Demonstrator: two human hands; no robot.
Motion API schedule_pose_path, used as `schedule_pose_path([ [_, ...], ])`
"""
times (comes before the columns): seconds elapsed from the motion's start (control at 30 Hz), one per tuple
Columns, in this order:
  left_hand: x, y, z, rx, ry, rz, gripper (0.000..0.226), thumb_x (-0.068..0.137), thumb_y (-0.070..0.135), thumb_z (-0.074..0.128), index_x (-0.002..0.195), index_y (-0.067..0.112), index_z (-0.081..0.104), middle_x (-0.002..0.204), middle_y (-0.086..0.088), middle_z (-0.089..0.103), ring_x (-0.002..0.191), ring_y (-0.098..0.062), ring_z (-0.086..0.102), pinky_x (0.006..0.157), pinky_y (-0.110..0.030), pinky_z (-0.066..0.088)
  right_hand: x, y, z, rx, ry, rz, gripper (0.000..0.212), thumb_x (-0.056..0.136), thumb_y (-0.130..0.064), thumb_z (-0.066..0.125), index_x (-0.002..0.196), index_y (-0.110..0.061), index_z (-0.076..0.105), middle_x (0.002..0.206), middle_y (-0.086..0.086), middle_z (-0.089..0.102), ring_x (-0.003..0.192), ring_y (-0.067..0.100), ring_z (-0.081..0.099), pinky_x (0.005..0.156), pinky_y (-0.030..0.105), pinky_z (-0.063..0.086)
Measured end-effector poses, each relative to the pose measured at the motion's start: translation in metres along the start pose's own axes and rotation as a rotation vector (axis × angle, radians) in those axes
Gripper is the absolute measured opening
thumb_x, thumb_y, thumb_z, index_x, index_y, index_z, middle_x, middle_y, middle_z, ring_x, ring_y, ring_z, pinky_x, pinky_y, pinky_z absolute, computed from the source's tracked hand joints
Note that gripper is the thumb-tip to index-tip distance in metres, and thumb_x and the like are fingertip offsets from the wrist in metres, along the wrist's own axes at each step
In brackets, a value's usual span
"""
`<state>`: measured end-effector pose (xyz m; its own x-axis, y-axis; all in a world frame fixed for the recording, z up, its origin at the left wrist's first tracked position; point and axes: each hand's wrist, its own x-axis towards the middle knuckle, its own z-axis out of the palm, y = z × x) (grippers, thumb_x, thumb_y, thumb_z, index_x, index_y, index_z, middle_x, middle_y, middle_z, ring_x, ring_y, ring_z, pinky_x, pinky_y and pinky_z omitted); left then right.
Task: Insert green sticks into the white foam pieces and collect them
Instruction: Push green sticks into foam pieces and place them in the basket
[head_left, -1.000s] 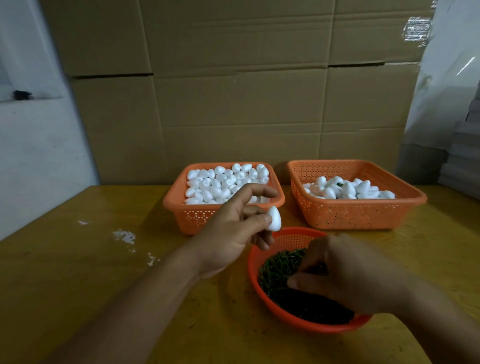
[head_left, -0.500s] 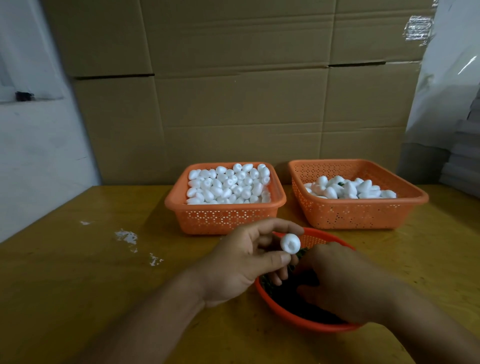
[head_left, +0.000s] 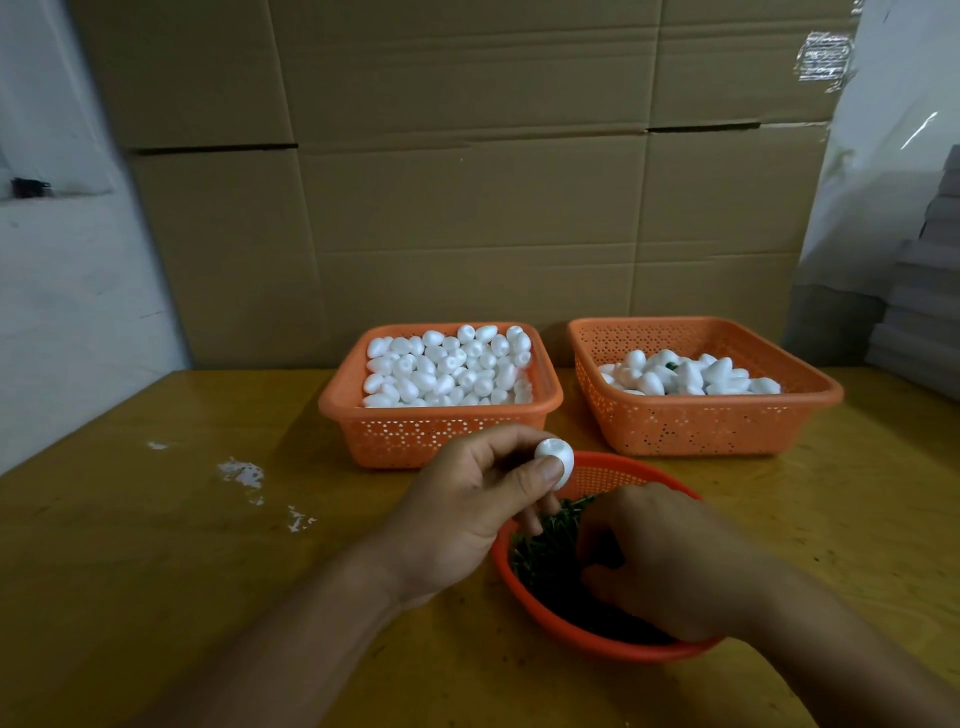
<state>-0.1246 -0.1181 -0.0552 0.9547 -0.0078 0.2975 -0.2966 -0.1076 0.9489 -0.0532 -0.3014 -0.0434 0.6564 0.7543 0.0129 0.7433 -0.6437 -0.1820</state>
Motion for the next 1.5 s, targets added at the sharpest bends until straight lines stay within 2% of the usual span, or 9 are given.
schedule_pose_path([
  [0.17,-0.001,0.003,0.001,-0.044,0.041,0.004,0.024,0.088,0.026,0.064,0.108,0.012,0.069,0.082,-0.003,0.065,0.07,-0.016,0.059,0.062,-0.025,0.048,0.001,0.004,-0.002,0.142,0.173,0.014,0.007,0.092,-0.035,0.062,0.087,-0.03,0.061,0.082,-0.01,0.065,0.076,0.008,0.061,0.072,0.037,0.055],
  [0.27,-0.001,0.004,0.0,-0.103,0.081,-0.023,0.026,0.085,0.024,0.063,0.108,0.014,0.057,0.075,-0.003,0.064,0.062,-0.015,0.054,0.057,-0.024,0.045,0.001,0.005,-0.005,0.282,0.266,0.003,0.008,0.095,-0.032,0.065,0.088,-0.033,0.06,0.075,-0.008,0.067,0.067,0.006,0.063,0.06,0.026,0.053],
  [0.37,-0.001,0.006,-0.001,-0.147,0.118,-0.042,0.012,0.083,0.024,0.062,0.094,0.02,0.058,0.07,-0.003,0.06,0.058,-0.015,0.05,0.053,-0.022,0.041,0.002,0.005,-0.006,0.492,0.315,0.029,0.007,0.093,-0.026,0.069,0.087,-0.028,0.068,0.066,-0.003,0.071,0.049,0.005,0.061,0.045,0.017,0.045],
  [0.43,-0.001,0.007,-0.001,-0.189,0.129,-0.062,0.002,0.083,0.025,0.061,0.085,0.023,0.062,0.069,-0.003,0.056,0.058,-0.014,0.048,0.052,-0.023,0.038,0.001,0.002,-0.01,0.721,0.324,0.034,0.005,0.089,-0.02,0.073,0.085,-0.018,0.071,0.064,0.005,0.071,0.046,0.011,0.061,0.044,0.02,0.048],
  [0.53,0.0,0.009,-0.001,-0.258,0.128,-0.094,0.01,0.087,0.026,0.062,0.088,0.018,0.066,0.07,-0.005,0.051,0.057,-0.013,0.045,0.052,-0.024,0.034,-0.004,-0.004,-0.018,1.045,0.345,-0.032,0.017,0.076,-0.02,0.074,0.083,-0.005,0.073,0.069,0.014,0.073,0.054,0.021,0.068,0.05,0.025,0.057],
  [0.73,0.0,0.01,0.001,-0.307,0.149,-0.128,0.036,0.086,0.037,0.058,0.102,0.004,0.063,0.068,-0.002,0.049,0.053,-0.011,0.044,0.049,-0.021,0.033,-0.005,-0.007,-0.021,1.353,0.309,-0.07,0.03,0.072,-0.014,0.066,0.097,0.002,0.069,0.081,0.02,0.075,0.068,0.025,0.075,0.059,0.027,0.061],
  [1.2,-0.001,0.011,0.003,-0.267,0.128,-0.139,0.042,0.085,0.038,0.06,0.102,0.001,0.064,0.064,-0.001,0.047,0.051,-0.01,0.04,0.048,-0.022,0.029,-0.004,-0.008,-0.014,1.169,0.285,-0.09,0.025,0.074,-0.02,0.069,0.093,-0.004,0.073,0.081,0.014,0.077,0.074,0.028,0.076,0.064,0.031,0.062],
  [1.37,-0.001,0.01,0.003,-0.246,0.126,-0.118,0.038,0.082,0.044,0.064,0.093,0.008,0.069,0.063,-0.001,0.046,0.05,-0.01,0.04,0.047,-0.02,0.029,-0.005,-0.01,-0.011,1.006,0.366,-0.128,0.02,0.077,-0.028,0.069,0.088,-0.013,0.074,0.076,0.005,0.077,0.067,0.019,0.075,0.062,0.026,0.061],
  [1.5,-0.001,0.011,0.005,-0.243,0.13,-0.1,0.031,0.079,0.043,0.068,0.084,0.012,0.07,0.062,-0.001,0.045,0.048,-0.009,0.04,0.045,-0.019,0.029,-0.007,-0.012,-0.007,0.817,0.478,-0.169,0.017,0.079,-0.041,0.068,0.085,-0.026,0.074,0.071,-0.002,0.075,0.06,0.013,0.072,0.056,0.036,0.061],
])
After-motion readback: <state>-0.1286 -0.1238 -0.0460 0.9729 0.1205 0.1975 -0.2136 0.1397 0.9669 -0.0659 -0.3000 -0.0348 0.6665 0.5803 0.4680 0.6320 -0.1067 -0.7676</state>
